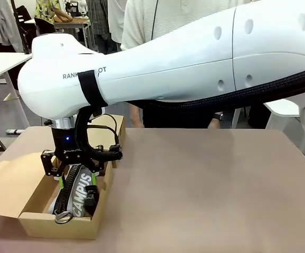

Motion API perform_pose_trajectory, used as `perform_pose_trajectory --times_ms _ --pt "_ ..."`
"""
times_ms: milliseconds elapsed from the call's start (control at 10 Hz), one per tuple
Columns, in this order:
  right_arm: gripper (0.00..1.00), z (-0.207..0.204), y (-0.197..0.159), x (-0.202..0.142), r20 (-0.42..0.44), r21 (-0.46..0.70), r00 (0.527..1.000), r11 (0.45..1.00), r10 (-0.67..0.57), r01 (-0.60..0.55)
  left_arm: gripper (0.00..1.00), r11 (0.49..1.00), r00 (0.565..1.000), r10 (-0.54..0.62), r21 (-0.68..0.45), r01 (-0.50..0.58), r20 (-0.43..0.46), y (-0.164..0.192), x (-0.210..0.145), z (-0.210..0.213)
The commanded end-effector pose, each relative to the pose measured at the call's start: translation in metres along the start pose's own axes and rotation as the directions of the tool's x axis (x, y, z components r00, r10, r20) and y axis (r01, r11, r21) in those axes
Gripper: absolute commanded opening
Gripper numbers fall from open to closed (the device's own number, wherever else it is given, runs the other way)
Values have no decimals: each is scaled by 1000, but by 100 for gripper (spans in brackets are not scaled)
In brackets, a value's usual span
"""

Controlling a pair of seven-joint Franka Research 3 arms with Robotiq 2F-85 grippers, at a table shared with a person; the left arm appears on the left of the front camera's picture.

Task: Place items inside the box.
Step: Pick up a Pencil pouch or Stapler and place it inside the Mailer Box closest to the robot.

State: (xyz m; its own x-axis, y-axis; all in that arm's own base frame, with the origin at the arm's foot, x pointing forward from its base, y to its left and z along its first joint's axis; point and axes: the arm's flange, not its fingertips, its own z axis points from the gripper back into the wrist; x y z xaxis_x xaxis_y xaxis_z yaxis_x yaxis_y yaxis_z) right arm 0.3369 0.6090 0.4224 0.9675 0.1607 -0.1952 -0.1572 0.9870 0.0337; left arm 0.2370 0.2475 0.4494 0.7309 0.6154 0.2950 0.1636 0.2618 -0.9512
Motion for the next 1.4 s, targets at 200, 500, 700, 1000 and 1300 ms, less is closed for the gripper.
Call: perform_pose_trajectory --times_ms 200,500,700,1000,1300 --pt "100 1 7 0 -12 12 999 999 -51 51 100 1000 1000 -13 -21 13 11 -1 -1 -1" --pt "100 2 2 1 -25 17 998 998 -57 57 100 1000 1000 -13 -21 13 11 -1 -1 -1" --pt "100 13 -16 -1 -12 49 997 996 -77 77 100 1000 1000 -13 -21 13 11 -1 -1 -1" --pt "100 51 -123 -25 -6 234 997 970 -71 70 100 1000 1000 -13 -21 13 11 -1 -1 -1" --pt "100 52 -258 -66 -61 392 995 915 -81 99 100 1000 1000 -13 -21 13 11 -1 -1 -1"
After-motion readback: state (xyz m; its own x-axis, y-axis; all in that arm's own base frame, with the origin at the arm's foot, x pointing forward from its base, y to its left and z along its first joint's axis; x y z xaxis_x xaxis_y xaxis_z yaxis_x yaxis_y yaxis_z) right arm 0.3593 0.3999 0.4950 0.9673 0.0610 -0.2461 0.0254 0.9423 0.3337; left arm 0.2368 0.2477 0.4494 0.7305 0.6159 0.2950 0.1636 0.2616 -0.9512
